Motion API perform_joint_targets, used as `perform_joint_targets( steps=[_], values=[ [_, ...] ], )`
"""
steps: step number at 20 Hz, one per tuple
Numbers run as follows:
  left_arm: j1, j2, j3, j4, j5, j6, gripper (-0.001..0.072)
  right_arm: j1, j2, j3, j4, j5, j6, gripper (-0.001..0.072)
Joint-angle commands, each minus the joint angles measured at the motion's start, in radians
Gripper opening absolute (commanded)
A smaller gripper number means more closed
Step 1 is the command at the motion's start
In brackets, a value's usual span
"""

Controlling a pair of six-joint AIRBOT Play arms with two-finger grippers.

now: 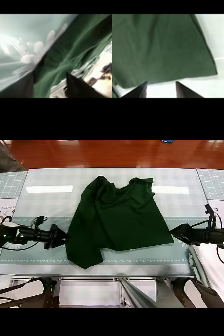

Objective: Fold the shirts.

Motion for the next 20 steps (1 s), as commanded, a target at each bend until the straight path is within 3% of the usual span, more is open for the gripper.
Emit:
perform_joint_targets(
  steps=[1, 4, 7, 14, 20],
  values=[
    [-0.110, -0.013, 0.026, 0.013, 0.051, 0.000, 0.0024, -0.016, 0.000, 0.005, -0.009, -0.092, 0.021, 0.0410],
    [-0.138, -0.013, 0.097, 0.010, -0.010, 0.031, 0.0018, -0.113, -0.006, 0.008, -0.106, -0.116, 0.063, 0.0406],
    [-0.136, -0.001, 0.147, 0.010, -0.038, 0.045, 0.0018, -0.182, -0.041, 0.002, -0.203, -0.034, 0.105, 0.0406],
    [-0.136, 0.030, 0.148, 0.010, 0.013, 0.048, 0.0018, -0.175, -0.223, -0.008, -0.099, 0.005, 0.024, 0.0406],
    [-0.136, 0.030, 0.148, 0.009, 0.042, 0.039, 0.0018, -0.029, -0.343, -0.008, -0.073, -0.089, 0.033, 0.0406]
  ],
)
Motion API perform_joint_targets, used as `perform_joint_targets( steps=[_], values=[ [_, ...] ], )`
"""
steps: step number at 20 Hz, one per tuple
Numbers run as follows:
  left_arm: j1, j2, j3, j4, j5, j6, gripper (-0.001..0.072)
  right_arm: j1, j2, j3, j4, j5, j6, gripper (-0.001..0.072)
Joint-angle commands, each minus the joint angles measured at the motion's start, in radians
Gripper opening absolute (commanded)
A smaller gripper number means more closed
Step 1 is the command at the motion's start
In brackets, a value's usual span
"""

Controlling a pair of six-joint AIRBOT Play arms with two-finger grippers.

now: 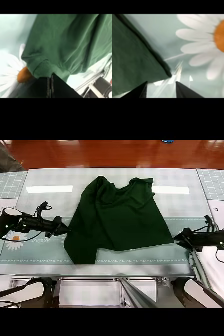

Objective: Fold the shirts.

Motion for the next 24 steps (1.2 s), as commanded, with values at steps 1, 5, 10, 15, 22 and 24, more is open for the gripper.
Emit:
perform_joint_targets(
  steps=[1, 5, 10, 15, 22, 24],
  values=[
    [0.000, 0.001, 0.001, -0.001, 0.018, -0.016, 0.0018, 0.106, -0.103, 0.000, 0.076, -0.063, -0.016, 0.0406],
    [0.000, 0.002, 0.001, -0.001, 0.018, -0.015, 0.0018, 0.225, -0.160, 0.053, 0.255, -0.212, -0.045, 0.0304],
    [0.064, 0.027, 0.117, -0.084, -0.048, -0.057, 0.0018, 0.310, -0.169, 0.331, 0.292, 0.019, -0.164, 0.0020],
    [0.172, 0.224, 0.506, -0.244, -0.066, -0.057, 0.0017, 0.309, -0.042, 0.832, 0.198, 0.037, -0.019, 0.0020],
    [0.176, 0.373, 1.120, -0.166, -0.076, -0.104, 0.0017, 0.309, 0.010, 1.560, 0.074, 0.151, 0.092, 0.0020],
    [0.176, 0.420, 1.248, -0.079, -0.076, -0.121, 0.0017, 0.309, 0.102, 1.579, 0.003, 0.126, 0.092, 0.0020]
  ],
)
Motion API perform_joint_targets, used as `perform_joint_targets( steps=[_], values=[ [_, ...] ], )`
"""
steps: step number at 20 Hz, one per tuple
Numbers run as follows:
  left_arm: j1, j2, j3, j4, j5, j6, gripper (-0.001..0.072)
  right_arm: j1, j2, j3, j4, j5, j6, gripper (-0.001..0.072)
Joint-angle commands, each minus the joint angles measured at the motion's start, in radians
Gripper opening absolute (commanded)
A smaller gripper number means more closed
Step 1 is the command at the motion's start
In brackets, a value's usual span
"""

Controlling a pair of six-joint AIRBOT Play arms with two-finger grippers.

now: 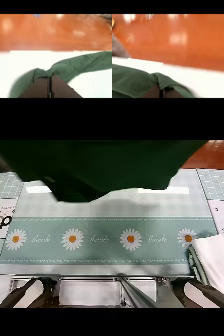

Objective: Fold the shirts.

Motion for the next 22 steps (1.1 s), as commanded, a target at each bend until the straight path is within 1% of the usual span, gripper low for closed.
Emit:
perform_joint_targets(
  steps=[1, 3, 5, 8, 10, 12, 13, 15, 17, 20, 22],
  values=[
    [0.003, 0.089, 0.248, 0.146, 0.005, -0.054, 0.0017, 0.001, 0.125, 0.145, -0.134, 0.006, 0.026, 0.0020],
    [-0.010, 0.156, 0.299, 0.236, 0.011, -0.084, 0.0017, 0.001, 0.210, 0.145, -0.185, 0.015, 0.026, 0.0020],
    [-0.073, 0.244, 0.299, 0.338, 0.030, -0.084, 0.0017, 0.001, 0.285, 0.145, -0.204, 0.038, 0.027, 0.0020],
    [-0.254, 0.341, 0.299, 0.540, 0.017, -0.089, 0.0017, 0.001, 0.365, 0.145, -0.238, 0.119, 0.044, 0.0020],
    [-0.388, 0.377, 0.293, 0.693, -0.045, -0.135, 0.0018, 0.001, 0.400, 0.129, -0.277, 0.171, 0.051, 0.0020],
    [-0.486, 0.382, 0.236, 0.813, -0.134, -0.140, 0.0018, 0.001, 0.441, 0.032, -0.291, 0.181, 0.062, 0.0020],
    [-0.521, 0.380, 0.170, 0.838, -0.163, -0.147, 0.0018, 0.001, 0.455, -0.037, -0.274, 0.187, 0.064, 0.0021],
    [-0.553, 0.372, -0.003, 0.838, -0.153, -0.181, 0.0018, 0.001, 0.460, -0.173, -0.234, 0.183, 0.048, 0.0020],
    [-0.554, 0.342, -0.169, 0.839, -0.112, -0.187, 0.0018, 0.001, 0.450, -0.315, -0.227, 0.142, 0.034, 0.0020],
    [-0.554, 0.237, -0.351, 0.839, 0.064, -0.188, 0.0018, 0.002, 0.396, -0.537, -0.202, 0.013, 0.005, 0.0020],
    [-0.554, 0.111, -0.385, 0.839, 0.180, -0.188, 0.0018, 0.002, 0.291, -0.636, -0.152, -0.074, -0.046, 0.0020]
  ],
)
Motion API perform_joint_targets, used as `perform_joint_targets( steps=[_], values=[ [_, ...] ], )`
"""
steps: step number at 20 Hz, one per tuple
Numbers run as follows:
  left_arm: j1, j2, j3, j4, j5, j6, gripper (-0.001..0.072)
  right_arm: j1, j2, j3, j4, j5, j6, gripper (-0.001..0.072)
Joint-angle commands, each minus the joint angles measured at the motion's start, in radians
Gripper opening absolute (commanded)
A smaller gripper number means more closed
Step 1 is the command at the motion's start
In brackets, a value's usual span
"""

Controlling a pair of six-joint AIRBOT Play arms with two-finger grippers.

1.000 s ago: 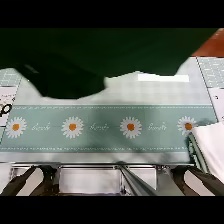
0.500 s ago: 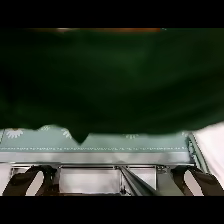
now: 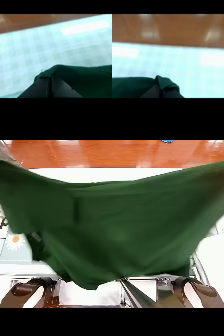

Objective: Fold the shirts.

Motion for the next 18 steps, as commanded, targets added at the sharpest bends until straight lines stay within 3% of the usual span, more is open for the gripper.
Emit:
perform_joint_targets(
  steps=[1, 6, 9, 11, 13, 14, 15, 17, 18],
  values=[
    [-0.009, -0.190, -0.103, 0.014, 0.214, -0.006, 0.0018, 0.000, -0.158, -0.175, 0.079, -0.156, -0.082, 0.0020],
    [-0.009, -0.559, -0.042, -0.006, 0.546, -0.007, 0.0018, 0.000, -0.580, -0.154, 0.190, -0.451, -0.106, 0.0020],
    [-0.009, -0.725, 0.017, -0.061, 0.642, -0.008, 0.0018, 0.000, -0.834, -0.060, 0.299, -0.514, -0.112, 0.0020],
    [-0.009, -0.800, 0.043, -0.107, 0.665, -0.070, 0.0018, 0.000, -0.964, 0.007, 0.367, -0.490, -0.113, 0.0021],
    [-0.009, -0.839, 0.046, -0.162, 0.654, -0.185, 0.0048, 0.000, -1.042, 0.035, 0.414, -0.457, -0.114, 0.0022],
    [-0.008, -0.852, 0.047, -0.204, 0.623, -0.180, 0.0234, 0.000, -1.065, 0.043, 0.417, -0.430, -0.110, 0.0127],
    [0.000, -0.859, 0.050, -0.233, 0.562, -0.153, 0.0418, -0.007, -1.076, 0.048, 0.414, -0.407, -0.099, 0.0384],
    [0.056, -0.857, 0.084, -0.237, 0.356, -0.148, 0.0440, -0.046, -1.075, 0.077, 0.406, -0.321, -0.075, 0.0411],
    [0.106, -0.852, 0.117, -0.237, 0.213, -0.105, 0.0440, -0.087, -1.066, 0.107, 0.405, -0.240, -0.049, 0.0410]
  ],
)
